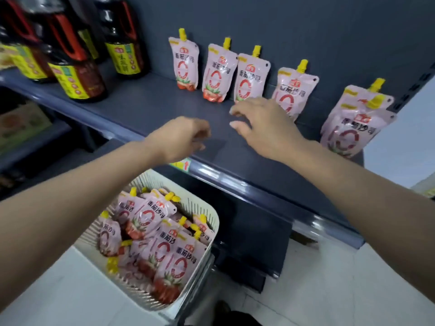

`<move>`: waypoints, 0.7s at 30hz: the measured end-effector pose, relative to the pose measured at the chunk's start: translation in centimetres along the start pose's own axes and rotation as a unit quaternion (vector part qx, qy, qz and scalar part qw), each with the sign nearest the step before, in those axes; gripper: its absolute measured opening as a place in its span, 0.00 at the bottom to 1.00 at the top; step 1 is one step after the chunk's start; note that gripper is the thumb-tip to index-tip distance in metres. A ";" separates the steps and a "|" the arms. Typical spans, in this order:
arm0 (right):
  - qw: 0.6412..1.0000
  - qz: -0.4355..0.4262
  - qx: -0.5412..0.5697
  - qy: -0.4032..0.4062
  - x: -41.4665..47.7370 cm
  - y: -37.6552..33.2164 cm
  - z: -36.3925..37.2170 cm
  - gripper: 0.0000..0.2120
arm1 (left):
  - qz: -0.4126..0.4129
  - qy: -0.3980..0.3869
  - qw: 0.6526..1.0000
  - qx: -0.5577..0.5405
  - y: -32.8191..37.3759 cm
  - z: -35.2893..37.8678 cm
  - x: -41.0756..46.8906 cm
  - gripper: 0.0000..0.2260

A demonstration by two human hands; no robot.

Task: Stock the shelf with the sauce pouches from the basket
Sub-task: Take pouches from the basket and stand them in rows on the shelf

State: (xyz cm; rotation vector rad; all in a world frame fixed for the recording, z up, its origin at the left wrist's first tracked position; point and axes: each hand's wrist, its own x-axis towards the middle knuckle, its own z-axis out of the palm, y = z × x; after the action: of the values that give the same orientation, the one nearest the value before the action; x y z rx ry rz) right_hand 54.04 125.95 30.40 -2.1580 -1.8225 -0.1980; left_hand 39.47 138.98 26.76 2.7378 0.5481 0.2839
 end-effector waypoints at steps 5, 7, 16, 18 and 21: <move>0.987 -0.074 0.000 -0.142 1.1 -7.9 8.0 0.14 | -0.128 -0.067 0.990 0.010 -7.5 1.8 -8.1 0.09; 0.977 -0.071 0.009 -0.199 0.7 -10.0 11.4 0.14 | -0.166 -0.094 0.981 0.017 -9.9 3.0 -10.5 0.10; 0.912 0.069 0.022 -0.403 -2.9 -11.6 24.6 0.10 | -0.218 -0.193 0.957 0.007 -15.7 10.2 -15.4 0.12; 0.903 0.102 0.030 -0.416 -3.6 -11.2 26.3 0.13 | -0.226 -0.203 0.953 0.004 -16.5 11.8 -15.4 0.13; 0.894 0.160 0.071 -0.412 -4.2 -10.9 28.3 0.09 | -0.236 -0.200 0.951 -0.003 -17.5 13.9 -15.1 0.18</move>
State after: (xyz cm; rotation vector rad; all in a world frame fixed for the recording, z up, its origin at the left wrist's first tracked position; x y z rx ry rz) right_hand 39.95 132.62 3.98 -2.5898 -1.6874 1.0397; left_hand 23.48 144.21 5.73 2.4522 1.0389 -0.3767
